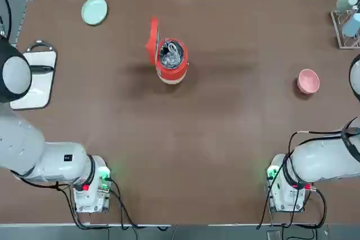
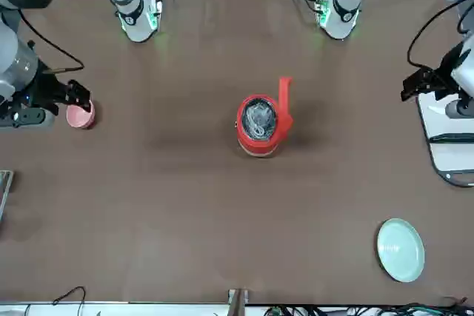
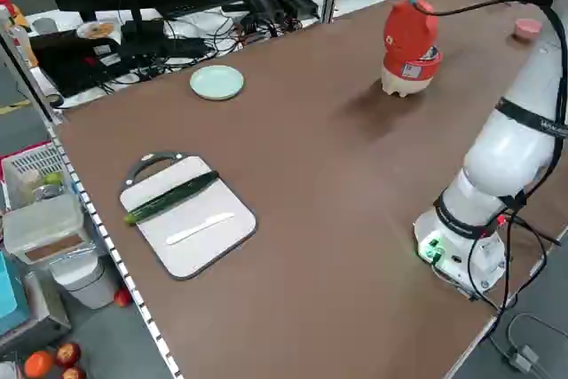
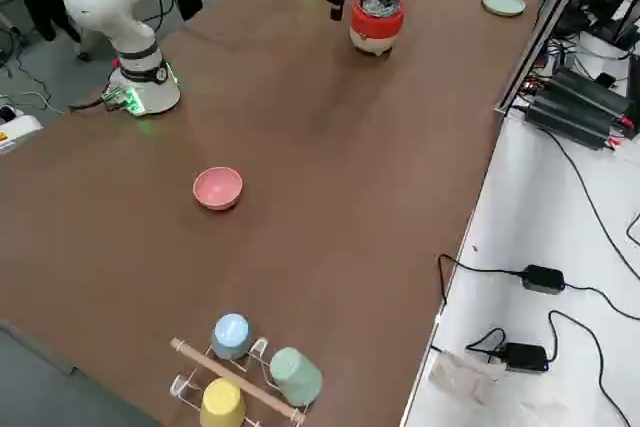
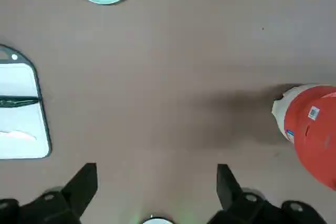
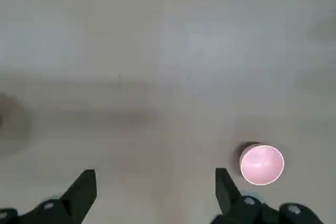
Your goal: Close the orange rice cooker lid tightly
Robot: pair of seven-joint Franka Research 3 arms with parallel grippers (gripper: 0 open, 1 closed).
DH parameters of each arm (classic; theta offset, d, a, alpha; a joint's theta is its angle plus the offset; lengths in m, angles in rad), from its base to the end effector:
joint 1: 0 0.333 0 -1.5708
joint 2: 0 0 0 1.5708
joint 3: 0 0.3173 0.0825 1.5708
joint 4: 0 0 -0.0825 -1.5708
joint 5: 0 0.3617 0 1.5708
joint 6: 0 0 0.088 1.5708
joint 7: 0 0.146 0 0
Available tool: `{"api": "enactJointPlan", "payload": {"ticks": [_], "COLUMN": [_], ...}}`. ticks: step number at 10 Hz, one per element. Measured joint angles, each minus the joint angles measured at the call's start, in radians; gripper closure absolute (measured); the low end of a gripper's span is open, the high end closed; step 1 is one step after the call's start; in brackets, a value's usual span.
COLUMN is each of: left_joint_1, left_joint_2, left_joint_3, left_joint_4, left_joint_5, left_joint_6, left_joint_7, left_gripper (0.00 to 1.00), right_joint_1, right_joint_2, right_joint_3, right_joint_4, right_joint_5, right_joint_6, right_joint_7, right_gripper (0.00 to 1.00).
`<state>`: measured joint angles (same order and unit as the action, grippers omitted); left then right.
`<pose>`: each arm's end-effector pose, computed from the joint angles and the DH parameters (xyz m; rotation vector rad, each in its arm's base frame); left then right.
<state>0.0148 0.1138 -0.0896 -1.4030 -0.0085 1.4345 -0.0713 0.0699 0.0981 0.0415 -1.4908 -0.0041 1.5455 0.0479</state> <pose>0.5489 -0.0395 0.5883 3.1263 -0.0065 -0.1298 0.5546 0.0604 0.5670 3.1358 0.0994 -0.0677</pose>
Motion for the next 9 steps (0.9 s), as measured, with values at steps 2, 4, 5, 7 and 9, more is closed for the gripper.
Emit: {"api": "enactJointPlan", "payload": {"ticks": [2, 4, 5, 7, 9], "left_joint_1": [0.023, 0.041, 0.041, 0.039, 0.028], "left_joint_2": [0.0, 0.001, 0.005, 0.028, 0.047], "left_joint_3": [-0.031, -0.038, -0.039, -0.044, -0.05], "left_joint_4": [0.0, -0.002, -0.01, -0.047, -0.112], "left_joint_5": [0.005, 0.005, 0.004, -0.001, -0.002], "left_joint_6": [0.021, 0.048, 0.067, 0.127, 0.211], "left_joint_7": [0.032, 0.051, 0.052, 0.049, 0.014], "left_gripper": [0.0, 0.0, 0.0, 0.03, 0.12], "right_joint_1": [0.0, 0.0, 0.002, 0.011, 0.02], "right_joint_2": [0.0, 0.0, 0.0, 0.001, 0.004], "right_joint_3": [0.0, 0.0, 0.0, 0.0, 0.0], "right_joint_4": [0.0, 0.0, -0.002, -0.022, -0.05], "right_joint_5": [0.0, 0.0, 0.0, 0.0, 0.001], "right_joint_6": [0.0, 0.0, 0.0, 0.007, 0.033], "right_joint_7": [0.0, 0.0, 0.0, 0.0, 0.0], "right_gripper": [0.0, 0.0, 0.0, 0.0, 0.0]}}
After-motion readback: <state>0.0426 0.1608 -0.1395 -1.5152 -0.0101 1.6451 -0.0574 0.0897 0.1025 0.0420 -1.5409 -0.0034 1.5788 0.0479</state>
